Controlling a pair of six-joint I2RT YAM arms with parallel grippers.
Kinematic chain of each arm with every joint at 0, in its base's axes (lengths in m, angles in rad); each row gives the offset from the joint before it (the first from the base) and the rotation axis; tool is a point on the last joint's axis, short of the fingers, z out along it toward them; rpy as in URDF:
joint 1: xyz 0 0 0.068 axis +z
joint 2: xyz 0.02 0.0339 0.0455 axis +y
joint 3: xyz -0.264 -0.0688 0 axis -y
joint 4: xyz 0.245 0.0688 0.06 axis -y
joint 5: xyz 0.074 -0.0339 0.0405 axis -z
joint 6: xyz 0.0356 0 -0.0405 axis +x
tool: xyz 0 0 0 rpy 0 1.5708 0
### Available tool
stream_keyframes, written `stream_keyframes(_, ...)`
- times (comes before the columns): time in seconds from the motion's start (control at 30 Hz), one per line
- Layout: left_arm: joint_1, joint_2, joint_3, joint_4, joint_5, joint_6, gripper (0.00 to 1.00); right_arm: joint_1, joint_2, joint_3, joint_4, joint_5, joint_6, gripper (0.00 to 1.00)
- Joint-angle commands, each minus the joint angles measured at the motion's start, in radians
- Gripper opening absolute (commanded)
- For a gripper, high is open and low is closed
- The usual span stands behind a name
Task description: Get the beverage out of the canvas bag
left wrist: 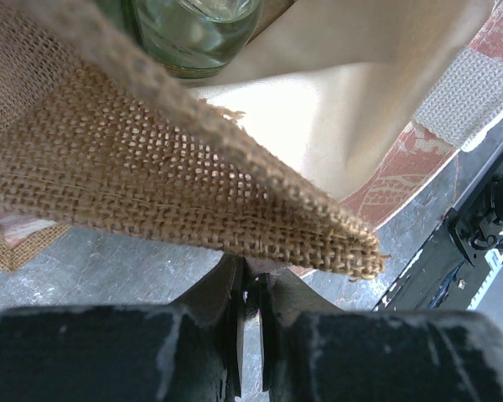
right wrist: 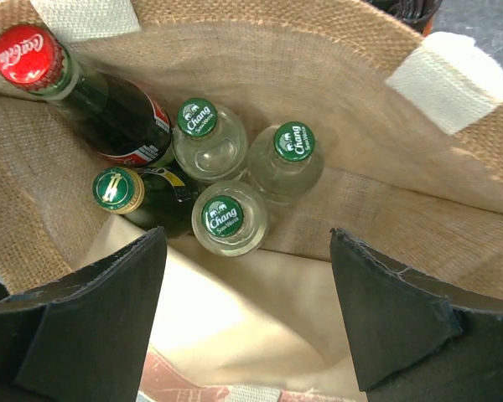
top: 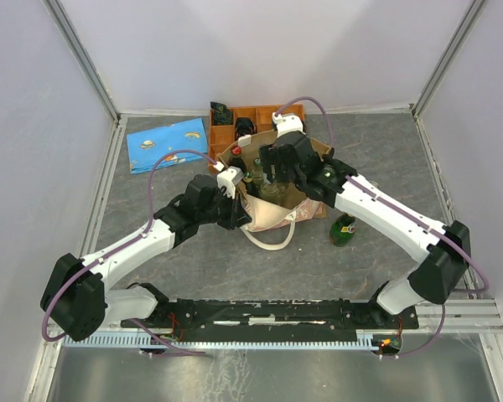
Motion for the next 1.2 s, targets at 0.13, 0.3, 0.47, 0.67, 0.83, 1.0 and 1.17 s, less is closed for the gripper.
stream_keyframes(0.13,-0.004,0.011,-0.018,-0.041,-0.007,-0.031,0.03,0.003,0.076,-0.010,0.104,-0.027,0.024,0.81)
stream_keyframes(0.3,-0.004,0.005,-0.025,-0.042,-0.010,-0.034,0.03,0.002,0.134,-0.007,0.116,-0.034,0.042,0.74)
stream_keyframes(0.47,-0.004,0.002,-0.025,-0.050,-0.013,-0.033,0.03,0.002,0.162,-0.008,0.117,-0.035,0.057,0.69)
stream_keyframes(0.67,-0.004,-0.001,-0.025,-0.054,-0.017,-0.032,0.03,0.004,0.165,-0.034,0.119,-0.034,0.069,0.65)
stream_keyframes(0.83,-0.004,-0.004,-0.028,-0.053,-0.013,-0.032,0.03,0.004,0.181,-0.044,0.126,-0.028,0.061,0.65)
stream_keyframes(1.0,-0.004,-0.006,-0.032,-0.055,-0.010,-0.032,0.03,0.004,0.205,-0.036,0.140,-0.013,0.050,0.65)
stream_keyframes(1.17,-0.004,-0.010,-0.034,-0.055,-0.014,-0.034,0.03,0.004,0.225,-0.029,0.150,-0.001,0.048,0.62)
